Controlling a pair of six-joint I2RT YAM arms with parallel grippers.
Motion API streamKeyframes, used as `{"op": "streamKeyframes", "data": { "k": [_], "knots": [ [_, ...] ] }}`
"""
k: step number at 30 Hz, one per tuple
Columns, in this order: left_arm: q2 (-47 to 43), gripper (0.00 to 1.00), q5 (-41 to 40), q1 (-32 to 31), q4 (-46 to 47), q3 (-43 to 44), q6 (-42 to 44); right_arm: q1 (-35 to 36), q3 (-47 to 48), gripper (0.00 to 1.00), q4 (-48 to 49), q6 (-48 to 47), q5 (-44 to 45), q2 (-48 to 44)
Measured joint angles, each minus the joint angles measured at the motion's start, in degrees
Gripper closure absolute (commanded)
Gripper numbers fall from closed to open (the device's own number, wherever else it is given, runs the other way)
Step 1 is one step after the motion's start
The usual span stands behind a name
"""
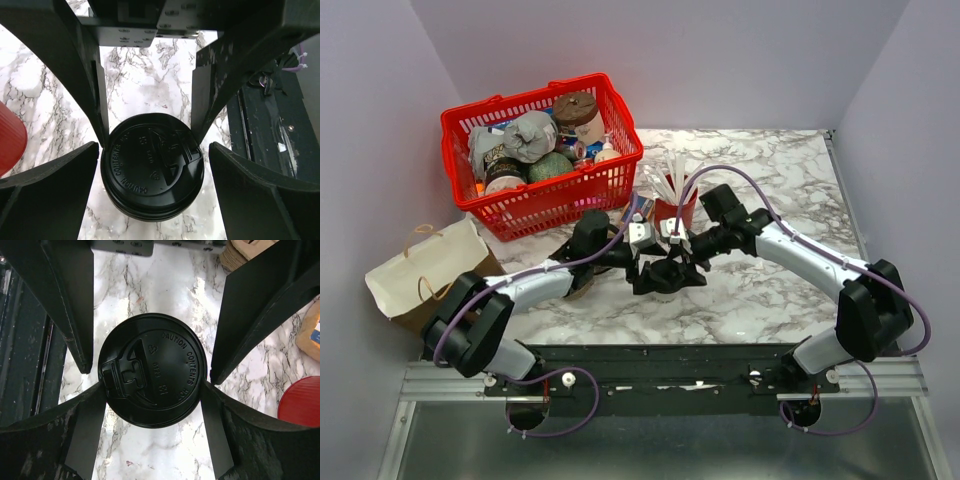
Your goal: Pack the takeout coffee
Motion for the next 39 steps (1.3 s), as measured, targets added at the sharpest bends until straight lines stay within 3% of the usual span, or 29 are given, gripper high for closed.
{"op": "streamKeyframes", "data": {
  "k": [9, 17, 30, 39],
  "knots": [
    [-7.13, 0.02, 0.46, 4.35, -19.26, 5.09, 6.01, 0.39, -0.35, 0.06, -0.04, 0.0, 0.59, -0.72],
    [-12.39, 0.03, -4.35, 8.79, -29.09, 5.22, 4.04, 0.33, 0.33, 0.0, -1.46, 2.34, 2.4, -1.55],
    [-12.17, 0.1, -9.22, 8.76, -29.86, 3.98, -0.24, 0.35, 1.77, 0.0, -3.67, 3.98, 3.17, -1.64],
    [-10.01, 0.12, -11.28, 8.79, -25.83, 2.64, -11.54, 0.35, 2.6, 0.0, -3.93, 5.77, 3.32, -2.71]
  ]
}}
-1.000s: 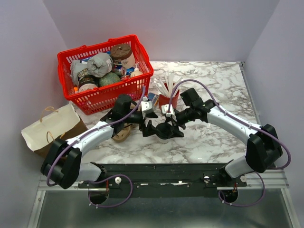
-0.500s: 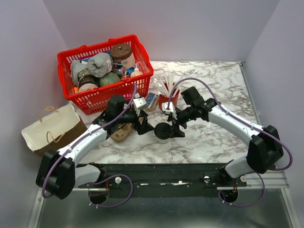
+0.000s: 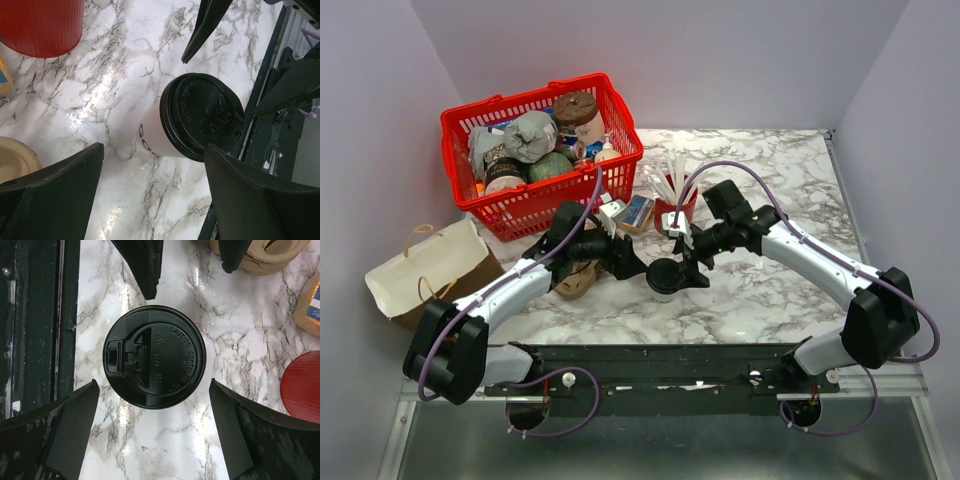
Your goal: Pack the takeout coffee
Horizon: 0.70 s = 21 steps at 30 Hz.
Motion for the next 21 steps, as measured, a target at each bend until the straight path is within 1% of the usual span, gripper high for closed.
{"op": "streamKeyframes", "data": {
  "k": [4, 10, 21],
  "knots": [
    [0.9, 0.14, -0.37, 0.0, 2.4, 0.0, -3.63, 0.0, -0.02, 0.0, -0.09, 0.22, 0.09, -0.02],
    [3.58, 0.16, -2.01, 0.0, 3.82, 0.0, -6.69, 0.0, -0.13, 0.0, -0.17, 0.15, 0.02, 0.02],
    [5.92, 0.17, -3.28, 0.0, 4.52, 0.0, -7.72, 0.0, -0.11, 0.0, -0.2, 0.0, -0.72, 2.1]
  ]
}}
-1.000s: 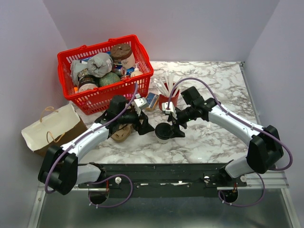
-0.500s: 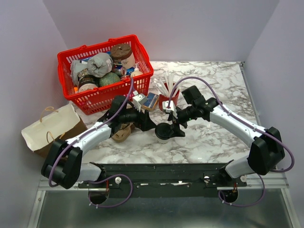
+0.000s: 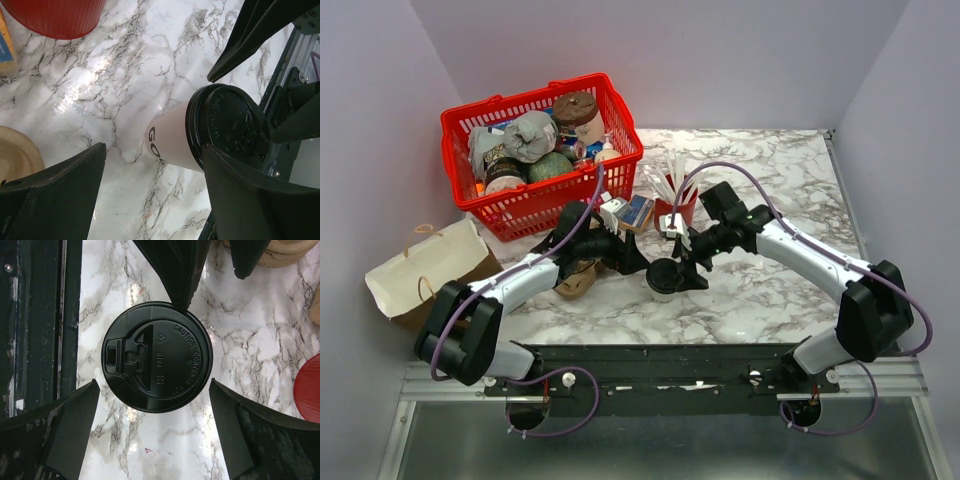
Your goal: Pack the takeout coffee
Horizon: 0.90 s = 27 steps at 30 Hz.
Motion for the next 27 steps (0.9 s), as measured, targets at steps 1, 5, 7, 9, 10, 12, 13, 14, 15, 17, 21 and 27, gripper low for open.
{"op": "streamKeyframes", "data": {
  "k": [1, 5, 7, 9, 10, 12, 13, 14, 15, 17, 21, 27],
  "knots": [
    [0.2, 0.17, -0.09, 0.0, -0.04, 0.0, 0.04, 0.0, 0.0, 0.0, 0.0, 0.0, -0.11, 0.39],
    [0.55, 0.18, -0.83, 0.02, -0.94, 0.55, 0.85, 0.0, 0.26, 0.0, -0.02, 0.0, -0.76, 2.01],
    [0.68, 0.19, -1.9, 0.02, -1.64, 0.66, 1.7, 0.0, 0.7, 0.01, 0.0, 0.0, -0.98, 2.99],
    [0.7, 0.21, -2.91, 0.02, -2.16, 1.05, 2.29, 0.0, 0.81, 0.03, 0.0, 0.0, -1.18, 3.69],
    [0.7, 0.21, -3.58, -0.02, -2.19, 1.2, 2.6, 0.0, 0.81, 0.04, -0.02, 0.02, -1.29, 4.02],
    [0.7, 0.2, -5.42, -0.37, -2.99, 0.96, 3.3, 0.0, 0.81, 0.06, -0.02, 0.02, -1.36, 4.48],
    [0.72, 0.2, -6.47, -0.63, -3.43, 0.52, 3.5, 0.0, 0.81, 0.07, 0.02, 0.04, -1.4, 4.59],
    [0.72, 0.2, -6.97, -0.92, -3.85, 0.07, 3.65, 0.0, 0.81, 0.07, 0.02, 0.04, -1.38, 4.68],
    [0.72, 0.19, -7.69, -1.25, -4.31, -0.39, 3.78, 0.0, 0.81, 0.07, 0.04, 0.07, -1.4, 4.7],
    [0.7, 0.18, -8.09, -1.55, -4.85, -0.85, 3.93, 0.0, 0.81, 0.07, 0.07, 0.07, -1.38, 4.7],
    [0.24, 0.17, -8.2, -1.64, -4.17, -0.9, 3.85, 0.0, 0.79, 0.07, 0.07, 0.02, -1.38, 4.7],
    [-1.79, 0.17, -8.09, -1.64, -1.88, -0.87, 3.41, 0.0, 0.79, 0.02, 0.07, 0.0, -1.33, 4.68]
  ]
}}
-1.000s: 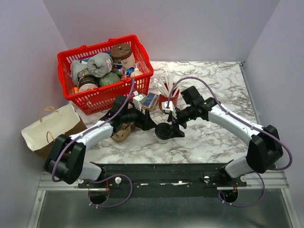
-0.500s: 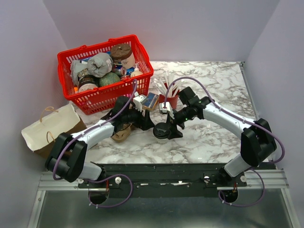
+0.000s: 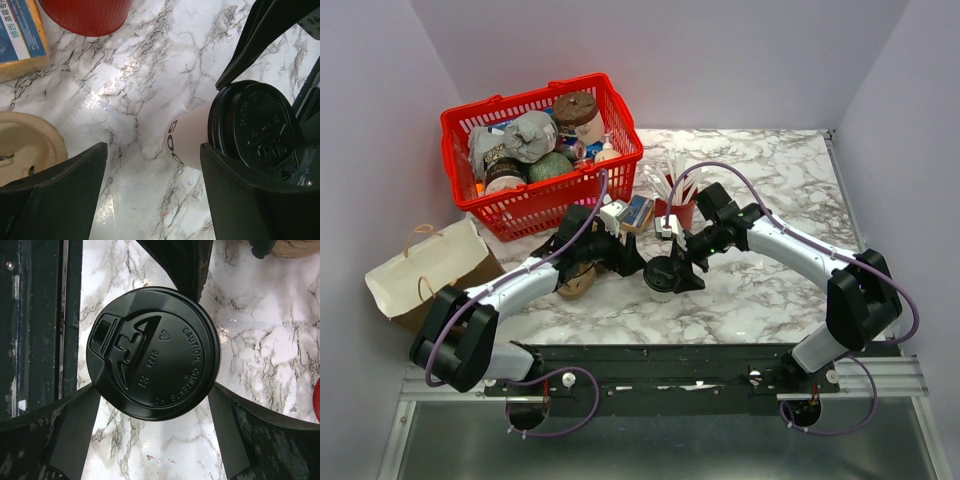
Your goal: Pack the takeout coffee
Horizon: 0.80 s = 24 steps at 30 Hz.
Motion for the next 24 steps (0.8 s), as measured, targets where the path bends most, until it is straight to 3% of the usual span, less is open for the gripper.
{"op": "streamKeyframes", "data": {
  "k": [12, 16, 24],
  "knots": [
    [0.48, 0.16, -0.13, 0.0, -2.47, 0.24, 1.42, 0.0, -1.22, 0.0, 0.04, -0.5, 1.81, -2.08],
    [0.13, 0.11, -0.87, 0.66, -3.87, 0.94, 1.46, -0.92, -1.22, 0.0, 0.02, 0.72, 2.47, -3.26],
    [-8.15, 0.05, 3.04, 2.67, -0.79, 0.94, -0.66, -7.48, -1.14, 0.0, 0.0, 6.6, -0.02, -6.05]
  ]
}}
